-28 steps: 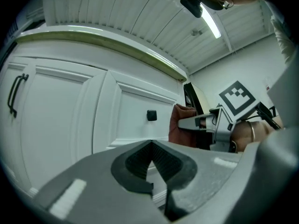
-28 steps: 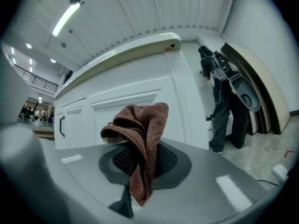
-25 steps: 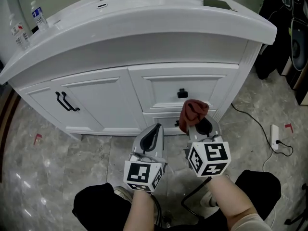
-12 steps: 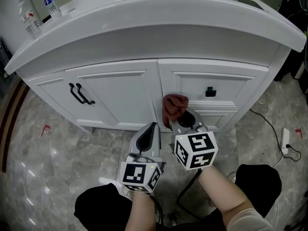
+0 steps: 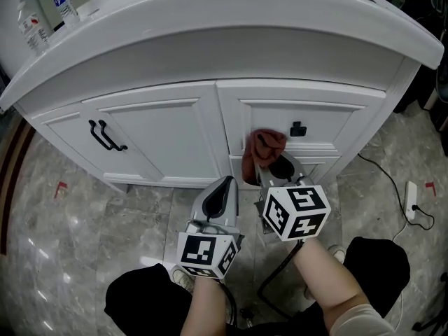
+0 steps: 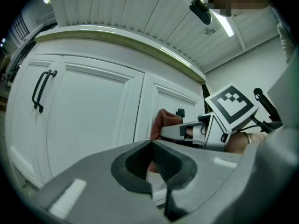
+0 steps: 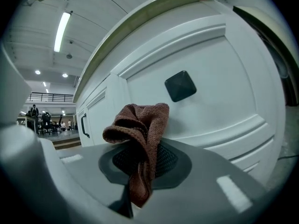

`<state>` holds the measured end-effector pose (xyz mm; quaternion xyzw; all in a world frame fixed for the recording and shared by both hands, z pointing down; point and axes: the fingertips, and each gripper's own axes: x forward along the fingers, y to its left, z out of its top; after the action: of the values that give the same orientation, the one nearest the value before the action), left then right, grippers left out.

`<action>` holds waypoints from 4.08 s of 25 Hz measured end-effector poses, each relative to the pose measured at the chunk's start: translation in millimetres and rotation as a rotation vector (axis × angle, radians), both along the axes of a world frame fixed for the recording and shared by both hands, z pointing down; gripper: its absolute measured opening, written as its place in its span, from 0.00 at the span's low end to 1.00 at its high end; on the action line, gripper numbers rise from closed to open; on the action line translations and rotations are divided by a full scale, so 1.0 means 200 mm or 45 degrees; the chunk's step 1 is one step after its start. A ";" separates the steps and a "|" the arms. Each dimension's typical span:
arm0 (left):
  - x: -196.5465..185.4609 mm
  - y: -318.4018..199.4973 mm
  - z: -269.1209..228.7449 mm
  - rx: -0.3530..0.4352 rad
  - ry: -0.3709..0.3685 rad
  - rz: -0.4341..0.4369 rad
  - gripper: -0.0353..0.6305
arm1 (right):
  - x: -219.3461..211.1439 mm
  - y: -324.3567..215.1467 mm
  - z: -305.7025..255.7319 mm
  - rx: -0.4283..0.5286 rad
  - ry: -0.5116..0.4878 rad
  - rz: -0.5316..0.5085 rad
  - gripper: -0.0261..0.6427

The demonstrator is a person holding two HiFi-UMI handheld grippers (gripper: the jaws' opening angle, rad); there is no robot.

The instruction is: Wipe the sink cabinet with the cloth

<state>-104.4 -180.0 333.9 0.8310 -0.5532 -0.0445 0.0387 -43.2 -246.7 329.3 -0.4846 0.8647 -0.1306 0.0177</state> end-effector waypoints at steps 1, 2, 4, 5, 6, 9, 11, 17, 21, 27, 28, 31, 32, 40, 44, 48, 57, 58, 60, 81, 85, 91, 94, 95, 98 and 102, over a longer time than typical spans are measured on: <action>0.01 0.00 0.00 0.000 -0.001 0.006 0.05 | 0.02 0.00 -0.01 0.002 0.002 0.006 0.16; 0.03 -0.01 0.00 -0.001 0.000 0.011 0.05 | 0.04 0.00 -0.01 0.004 0.006 0.012 0.16; 0.06 -0.02 0.00 -0.006 0.001 0.021 0.05 | 0.08 0.00 -0.02 0.010 0.018 0.025 0.16; 0.07 -0.02 0.00 -0.008 0.002 0.026 0.05 | 0.10 0.00 -0.02 0.010 0.020 0.032 0.16; 0.09 -0.03 0.00 -0.008 0.002 0.033 0.05 | 0.13 -0.01 -0.02 0.009 0.020 0.040 0.17; 0.14 -0.04 -0.01 0.002 0.003 0.056 0.05 | 0.20 -0.01 -0.03 0.005 0.021 0.068 0.17; 0.18 -0.04 -0.01 0.003 0.002 0.074 0.05 | 0.26 -0.01 -0.03 0.004 0.019 0.089 0.17; 0.30 -0.05 0.03 -0.017 -0.017 0.125 0.05 | 0.46 -0.01 -0.04 0.011 0.038 0.168 0.17; 0.36 -0.05 0.04 -0.023 -0.007 0.145 0.05 | 0.61 -0.01 -0.04 0.000 0.028 0.244 0.17; 0.48 -0.05 0.06 -0.034 0.005 0.186 0.05 | 0.85 0.00 -0.04 -0.006 0.034 0.352 0.17; 0.50 -0.04 0.06 -0.034 -0.002 0.198 0.05 | 0.87 0.00 -0.04 -0.008 0.037 0.358 0.17; 0.57 -0.02 0.07 -0.031 -0.042 0.231 0.05 | 0.95 0.02 -0.04 -0.001 0.058 0.429 0.16; 0.58 -0.02 0.07 -0.029 -0.062 0.235 0.05 | 1.00 0.03 -0.04 0.002 0.065 0.472 0.16; 0.44 -0.04 0.17 -0.063 -0.098 0.163 0.05 | 0.96 0.08 0.04 0.062 0.144 0.505 0.16; 0.28 -0.06 0.23 -0.093 -0.066 0.088 0.05 | 0.64 0.10 0.19 0.041 0.208 0.337 0.16; 0.12 -0.08 0.27 -0.110 -0.029 0.012 0.05 | 0.31 0.10 0.30 0.035 0.245 0.166 0.16; -0.14 -0.09 0.31 -0.140 -0.014 -0.089 0.05 | -0.20 0.05 0.42 0.031 0.264 -0.050 0.16; -0.16 -0.10 0.31 -0.141 -0.008 -0.097 0.05 | -0.24 0.04 0.43 0.027 0.268 -0.061 0.16; -0.19 -0.10 0.32 -0.144 0.012 -0.111 0.05 | -0.26 0.03 0.45 0.017 0.272 -0.066 0.16; 0.02 -0.16 0.33 -0.149 0.012 -0.027 0.05 | 0.12 -0.03 0.59 -0.040 0.337 0.056 0.17; 0.09 -0.17 0.36 -0.165 0.003 0.010 0.05 | 0.21 -0.04 0.60 -0.065 0.309 0.083 0.17; 0.20 -0.18 0.37 -0.175 0.006 0.050 0.06 | 0.32 -0.03 0.58 -0.106 0.246 0.100 0.17; 0.25 -0.19 0.37 -0.174 0.023 0.062 0.05 | 0.39 -0.02 0.56 -0.118 0.214 0.130 0.17; 0.27 -0.19 0.38 -0.176 0.030 0.068 0.05 | 0.42 -0.02 0.55 -0.118 0.207 0.146 0.17; 0.36 -0.18 0.40 -0.185 0.032 0.105 0.05 | 0.53 -0.02 0.53 -0.113 0.201 0.198 0.17; 0.48 -0.16 0.42 -0.196 -0.011 0.168 0.06 | 0.68 -0.02 0.52 -0.118 0.195 0.272 0.16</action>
<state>-9.0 -211.1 417.5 0.8604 -0.4991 0.0043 0.1028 93.0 -249.7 433.4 -0.5827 0.8001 -0.1304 -0.0569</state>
